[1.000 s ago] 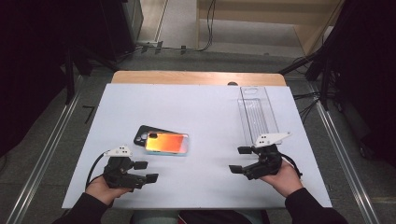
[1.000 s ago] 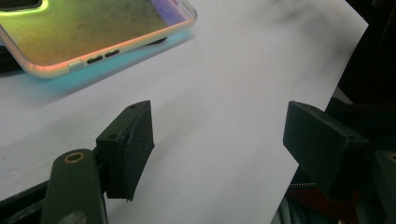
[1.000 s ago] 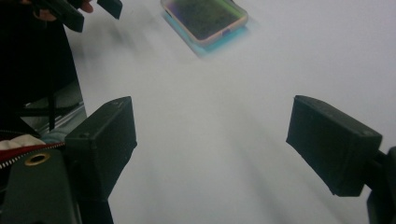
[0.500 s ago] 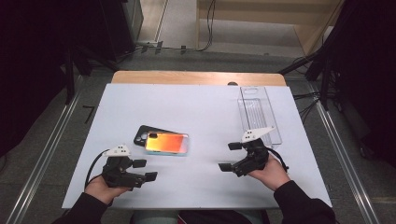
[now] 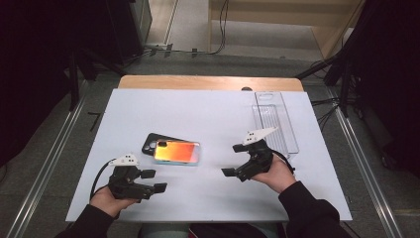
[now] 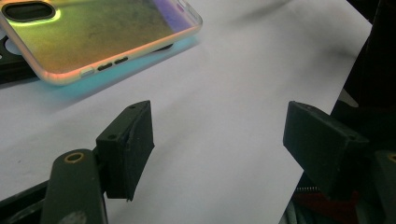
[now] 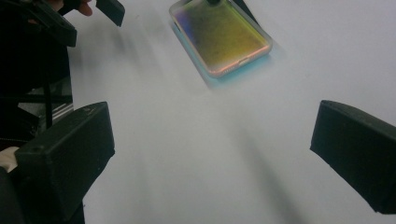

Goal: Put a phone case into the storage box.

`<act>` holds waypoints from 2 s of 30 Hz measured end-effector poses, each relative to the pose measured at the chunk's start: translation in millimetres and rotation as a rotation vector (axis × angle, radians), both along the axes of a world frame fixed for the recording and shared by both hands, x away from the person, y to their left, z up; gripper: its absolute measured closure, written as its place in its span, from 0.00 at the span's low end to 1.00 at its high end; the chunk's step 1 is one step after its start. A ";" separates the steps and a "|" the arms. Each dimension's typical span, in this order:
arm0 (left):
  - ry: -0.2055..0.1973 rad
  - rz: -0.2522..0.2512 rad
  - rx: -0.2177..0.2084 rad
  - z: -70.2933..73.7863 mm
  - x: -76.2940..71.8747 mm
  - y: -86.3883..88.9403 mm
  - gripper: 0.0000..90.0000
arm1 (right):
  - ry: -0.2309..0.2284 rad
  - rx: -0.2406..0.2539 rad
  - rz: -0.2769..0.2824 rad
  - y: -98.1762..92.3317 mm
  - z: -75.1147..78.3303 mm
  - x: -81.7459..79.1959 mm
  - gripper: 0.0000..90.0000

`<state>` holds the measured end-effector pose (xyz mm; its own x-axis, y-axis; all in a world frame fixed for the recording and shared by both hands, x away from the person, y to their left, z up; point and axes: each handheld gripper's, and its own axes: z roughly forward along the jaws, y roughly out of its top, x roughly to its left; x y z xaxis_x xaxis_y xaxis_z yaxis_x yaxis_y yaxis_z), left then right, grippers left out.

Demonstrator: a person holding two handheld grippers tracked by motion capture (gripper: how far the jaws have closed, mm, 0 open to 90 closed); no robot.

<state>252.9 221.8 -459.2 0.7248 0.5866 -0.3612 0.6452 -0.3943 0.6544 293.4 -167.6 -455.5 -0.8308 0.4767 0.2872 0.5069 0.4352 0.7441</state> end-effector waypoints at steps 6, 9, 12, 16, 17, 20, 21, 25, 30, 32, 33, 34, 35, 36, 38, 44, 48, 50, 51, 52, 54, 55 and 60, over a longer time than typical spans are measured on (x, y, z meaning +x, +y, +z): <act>0.001 -0.002 0.003 -0.7 0.2 -0.4 0.27 | -0.016 -0.001 0.024 9.7 3.4 8.4 0.00; 0.001 0.000 0.000 -0.7 0.4 0.4 0.27 | -0.016 -0.001 0.041 16.5 4.1 14.2 0.00; 0.002 0.003 -0.004 -0.8 0.5 0.7 0.27 | -0.014 0.001 0.052 23.9 3.9 19.9 0.00; 0.003 0.000 -0.001 -1.0 0.8 0.7 0.27 | -0.015 -0.001 0.068 34.2 4.3 28.2 0.00; 0.002 -0.001 0.000 -1.1 0.8 0.7 0.27 | -0.019 -0.002 0.073 36.9 4.8 30.3 0.00; 0.003 -0.001 -0.002 -1.1 0.9 0.8 0.27 | -0.029 0.003 0.081 44.7 6.4 36.1 0.00; 0.003 -0.001 -0.002 -1.1 1.0 0.9 0.27 | -0.029 0.004 0.084 46.9 6.9 37.7 0.00; 0.005 -0.001 -0.004 -1.3 1.2 0.9 0.27 | -0.027 0.003 0.096 56.4 5.4 43.8 0.00; 0.008 -0.004 -0.003 -1.5 1.5 0.6 0.27 | -0.027 -0.016 0.115 69.1 4.3 50.2 0.00; 0.010 -0.001 -0.006 -1.5 1.6 0.4 0.27 | -0.024 -0.017 0.122 73.1 4.3 52.8 0.00; 0.010 -0.001 -0.007 -1.5 1.6 0.3 0.27 | -0.023 -0.019 0.122 75.4 4.3 54.1 0.00; 0.010 -0.002 -0.005 -1.4 1.6 0.3 0.27 | -0.023 -0.022 0.129 77.3 4.3 55.9 0.00; 0.008 -0.004 -0.003 -1.4 1.4 0.4 0.27 | -0.024 -0.020 0.134 79.7 4.5 57.8 0.00; 0.008 -0.005 -0.003 -1.3 1.2 0.4 0.27 | -0.021 -0.018 0.133 81.8 4.9 58.8 0.00; 0.006 -0.004 -0.005 -1.2 1.1 0.4 0.27 | -0.025 -0.017 0.131 85.8 5.7 61.5 0.00; 0.004 -0.006 -0.003 -1.2 1.1 0.6 0.27 | -0.035 -0.023 0.133 99.9 8.0 68.2 0.00; 0.004 -0.005 -0.004 -1.2 1.0 0.9 0.27 | -0.036 -0.029 0.137 110.0 7.1 71.7 0.00; 0.004 -0.005 -0.004 -1.2 0.9 1.0 0.27 | -0.034 -0.039 0.144 116.0 5.7 73.6 0.00; 0.005 -0.004 -0.005 -1.2 0.9 0.9 0.27 | -0.036 -0.041 0.146 117.9 5.1 74.3 0.00; 0.005 -0.004 -0.006 -1.2 0.9 1.0 0.27 | -0.035 -0.043 0.144 120.4 4.4 75.0 0.00; 0.005 -0.004 -0.007 -1.2 1.0 1.0 0.27 | -0.034 -0.044 0.145 125.1 2.8 76.0 0.00; 0.006 -0.005 -0.006 -1.2 1.0 1.0 0.27 | -0.033 -0.041 0.153 127.8 2.1 76.5 0.00; 0.005 -0.007 -0.007 -1.2 0.9 0.9 0.27 | -0.065 -0.079 0.160 140.9 -3.2 78.2 0.07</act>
<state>253.8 222.6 -460.4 0.7271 0.5790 -0.3690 0.6459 -0.3946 0.6535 371.6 -26.7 -458.7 -0.9135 0.3554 0.1979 0.3786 0.5647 0.7333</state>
